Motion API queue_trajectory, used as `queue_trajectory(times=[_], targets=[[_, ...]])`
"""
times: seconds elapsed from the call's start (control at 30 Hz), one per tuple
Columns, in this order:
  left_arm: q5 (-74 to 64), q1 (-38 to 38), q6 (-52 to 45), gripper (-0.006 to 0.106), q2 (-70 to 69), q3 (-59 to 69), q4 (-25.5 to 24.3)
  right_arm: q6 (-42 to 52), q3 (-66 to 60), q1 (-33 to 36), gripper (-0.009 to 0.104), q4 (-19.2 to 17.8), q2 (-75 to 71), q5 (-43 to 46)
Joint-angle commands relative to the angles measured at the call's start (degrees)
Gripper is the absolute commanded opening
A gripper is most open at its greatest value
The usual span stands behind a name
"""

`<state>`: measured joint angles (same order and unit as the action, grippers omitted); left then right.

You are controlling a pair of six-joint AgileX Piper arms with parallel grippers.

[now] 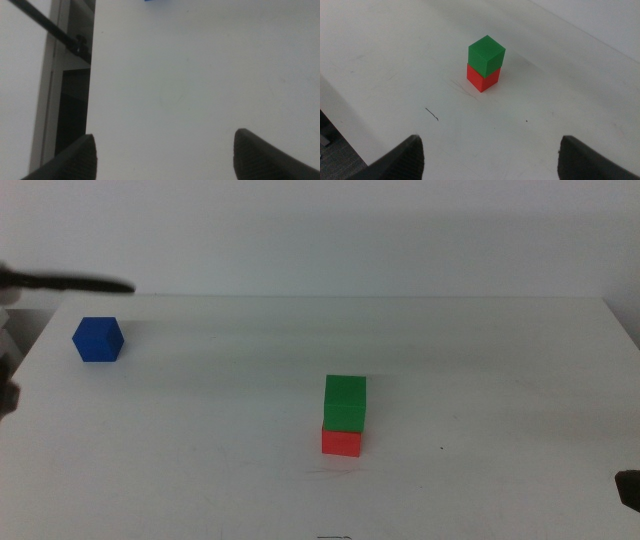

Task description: Stack red cubes first, then green, then blue cubes in a specific spot.

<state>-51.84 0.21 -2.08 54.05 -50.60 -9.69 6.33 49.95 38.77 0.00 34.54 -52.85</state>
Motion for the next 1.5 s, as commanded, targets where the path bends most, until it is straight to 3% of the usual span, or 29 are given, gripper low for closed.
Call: queue_trajectory(times=[0.0,0.23,0.67,0.73,1.0,1.47], targets=[[3.0,-0.1,0.5,0.094,2.6,-3.6,0.3,0.7,1.3,-0.4,0.088,-0.9,0.2,4.0],[5.8,0.0,3.0,0.094,9.9,-8.3,0.2,0.7,1.3,-0.4,0.088,-0.9,0.2,4.0],[-9.4,0.2,1.4,0.094,36.6,-39.5,-1.4,0.7,1.3,-0.4,0.088,-1.0,0.2,4.0],[-11.2,1.7,-0.5,0.094,40.8,-45.1,0.4,0.7,1.3,-0.4,0.088,-1.0,0.2,4.0],[-18.9,10.9,-12.9,0.093,57.4,-64.1,19.2,0.7,1.3,-0.4,0.088,-1.0,0.2,4.0],[-17.0,11.7,-14.7,0.093,74.9,-73.9,22.9,0.7,1.3,-0.4,0.088,-1.0,0.2,4.0]])
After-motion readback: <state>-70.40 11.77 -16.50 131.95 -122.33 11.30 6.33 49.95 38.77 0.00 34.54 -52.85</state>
